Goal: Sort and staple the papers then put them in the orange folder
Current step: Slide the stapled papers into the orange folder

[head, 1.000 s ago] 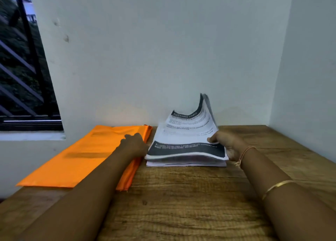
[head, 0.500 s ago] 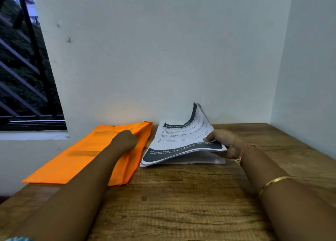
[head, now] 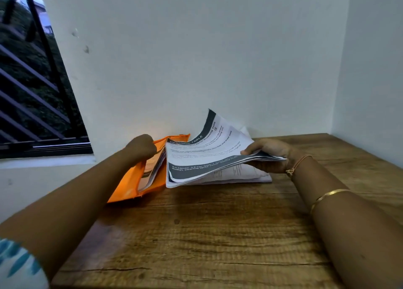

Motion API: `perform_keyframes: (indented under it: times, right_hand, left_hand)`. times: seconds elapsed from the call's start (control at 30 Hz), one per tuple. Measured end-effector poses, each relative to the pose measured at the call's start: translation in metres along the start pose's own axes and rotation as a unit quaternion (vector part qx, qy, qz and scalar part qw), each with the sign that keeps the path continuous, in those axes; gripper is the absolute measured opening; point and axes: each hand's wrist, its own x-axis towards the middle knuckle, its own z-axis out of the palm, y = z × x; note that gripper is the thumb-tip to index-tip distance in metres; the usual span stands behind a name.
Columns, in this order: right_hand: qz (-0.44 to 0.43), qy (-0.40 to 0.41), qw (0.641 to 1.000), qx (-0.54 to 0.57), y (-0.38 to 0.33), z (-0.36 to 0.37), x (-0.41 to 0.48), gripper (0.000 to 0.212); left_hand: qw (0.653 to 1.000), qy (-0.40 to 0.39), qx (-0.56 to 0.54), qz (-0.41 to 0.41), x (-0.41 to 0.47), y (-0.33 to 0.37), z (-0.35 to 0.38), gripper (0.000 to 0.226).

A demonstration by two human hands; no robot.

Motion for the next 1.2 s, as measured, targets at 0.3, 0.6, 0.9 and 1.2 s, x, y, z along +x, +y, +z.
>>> perform_keyframes:
  times: [0.3, 0.6, 0.9, 1.2]
  right_hand:
    - [0.001, -0.067, 0.991, -0.113, 0.002, 0.016, -0.006, 0.006]
    - [0.03, -0.052, 0.99, -0.125, -0.004, 0.03, -0.014, 0.021]
    - [0.051, -0.082, 0.989, -0.116, -0.007, 0.036, -0.029, 0.059]
    - [0.029, -0.029, 0.999, -0.029, -0.005, 0.04, -0.024, 0.024]
  left_hand:
    - [0.997, 0.044, 0.054, 0.028, -0.008, -0.006, -0.016, 0.026]
    - [0.989, 0.043, 0.125, 0.061, -0.017, -0.005, -0.018, 0.049]
    - [0.917, 0.036, 0.372, 0.142, -0.047, 0.011, -0.008, 0.026]
    - [0.889, -0.1, 0.44, 0.07, -0.057, 0.012, 0.008, 0.025]
